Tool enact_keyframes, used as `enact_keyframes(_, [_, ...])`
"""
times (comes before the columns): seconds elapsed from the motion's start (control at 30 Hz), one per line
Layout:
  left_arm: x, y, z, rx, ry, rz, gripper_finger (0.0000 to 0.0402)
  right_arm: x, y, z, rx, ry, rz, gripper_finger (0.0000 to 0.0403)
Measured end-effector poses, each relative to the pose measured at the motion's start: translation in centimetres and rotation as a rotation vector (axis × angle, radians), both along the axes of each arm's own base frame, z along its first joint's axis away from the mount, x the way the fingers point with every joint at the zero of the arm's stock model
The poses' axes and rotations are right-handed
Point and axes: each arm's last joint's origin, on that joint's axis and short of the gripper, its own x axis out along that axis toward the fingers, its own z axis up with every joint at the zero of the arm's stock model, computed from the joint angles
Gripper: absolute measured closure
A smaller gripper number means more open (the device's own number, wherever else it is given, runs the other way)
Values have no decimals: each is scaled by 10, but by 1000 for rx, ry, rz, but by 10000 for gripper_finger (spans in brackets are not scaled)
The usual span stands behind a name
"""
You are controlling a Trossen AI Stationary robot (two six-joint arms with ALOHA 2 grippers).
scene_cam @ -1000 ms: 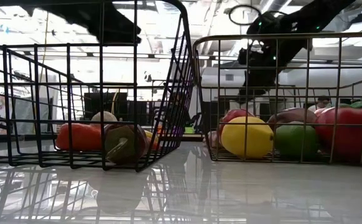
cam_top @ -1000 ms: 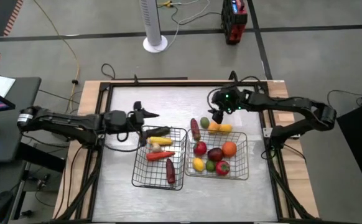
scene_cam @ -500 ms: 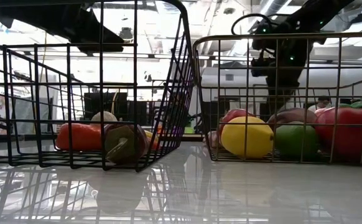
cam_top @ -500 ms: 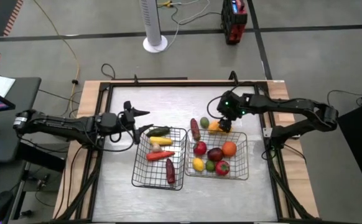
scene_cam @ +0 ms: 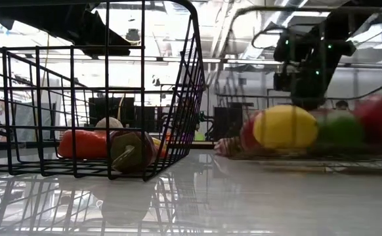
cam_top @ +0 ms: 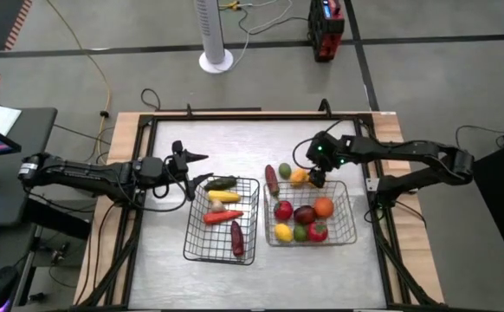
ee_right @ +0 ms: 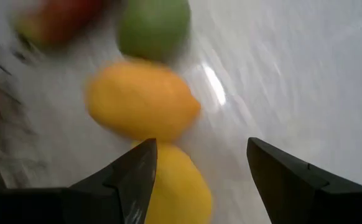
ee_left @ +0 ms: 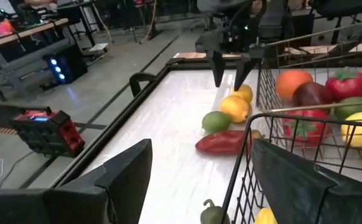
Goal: Sort produce into baskets
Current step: Put the left lemon into the right wire basket
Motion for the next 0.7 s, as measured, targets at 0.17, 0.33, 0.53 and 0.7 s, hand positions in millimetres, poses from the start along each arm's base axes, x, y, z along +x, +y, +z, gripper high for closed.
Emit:
enact_keyframes(0.17, [0, 0, 0, -3, -3, 4, 139, 0, 8, 20, -41, -125, 11, 126])
enact_keyframes(0.33, [0, 0, 3, 2, -27, 12, 139, -9, 15, 30, -148, -105, -56, 126])
enact_keyframes(0.53, [1, 0, 4, 9, -42, 12, 139, -21, 7, 32, -376, 25, -258, 126])
enact_keyframes(0.7, [1, 0, 4, 8, -44, 12, 139, -20, 1, 25, -377, 79, -296, 126])
